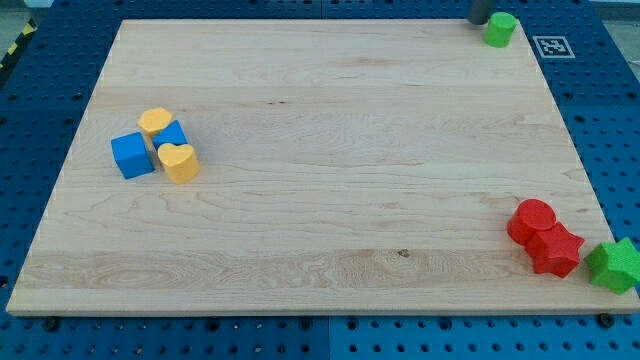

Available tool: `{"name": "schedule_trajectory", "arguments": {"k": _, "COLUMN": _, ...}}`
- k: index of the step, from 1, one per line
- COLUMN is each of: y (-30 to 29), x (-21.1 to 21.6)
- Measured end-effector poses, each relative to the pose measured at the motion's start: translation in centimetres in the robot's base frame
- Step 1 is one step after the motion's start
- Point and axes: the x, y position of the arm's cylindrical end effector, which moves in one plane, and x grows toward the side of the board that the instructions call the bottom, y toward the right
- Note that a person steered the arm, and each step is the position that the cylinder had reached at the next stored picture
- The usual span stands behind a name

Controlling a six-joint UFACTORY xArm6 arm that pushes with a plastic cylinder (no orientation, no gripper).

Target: Move the green circle closer to the red circle

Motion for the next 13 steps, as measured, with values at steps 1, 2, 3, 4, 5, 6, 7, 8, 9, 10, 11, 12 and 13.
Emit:
{"name": "schedule_trajectory", "arguments": {"k": 1, "y": 1.0, "x": 0.1}}
{"name": "schedule_trajectory", "arguments": {"k": 2, "y": 0.9, "x": 1.1}}
{"name": "schedule_trajectory", "arguments": {"k": 3, "y": 1.1, "x": 3.0}}
{"name": "schedule_trajectory", "arguments": {"k": 4, "y": 1.2, "x": 4.8}}
{"name": "schedule_trajectory", "arguments": {"k": 5, "y": 2.2, "x": 5.7}}
{"name": "schedule_trajectory", "arguments": {"k": 6, "y": 4.1, "x": 5.7}}
{"name": "schedule_trajectory", "arguments": {"k": 7, "y": 4.1, "x": 6.2}}
{"name": "schedule_trajectory", "arguments": {"k": 8, "y": 3.2, "x": 8.5}}
{"name": "schedule_trajectory", "arguments": {"k": 9, "y": 1.3, "x": 12.1}}
{"name": "schedule_trajectory", "arguments": {"k": 10, "y": -0.2, "x": 15.3}}
{"name": "schedule_trajectory", "arguments": {"k": 11, "y": -0.9, "x": 20.0}}
{"name": "schedule_trajectory", "arguments": {"k": 12, "y": -1.6, "x": 22.9}}
{"name": "schedule_trajectory", "arguments": {"k": 13, "y": -3.1, "x": 22.9}}
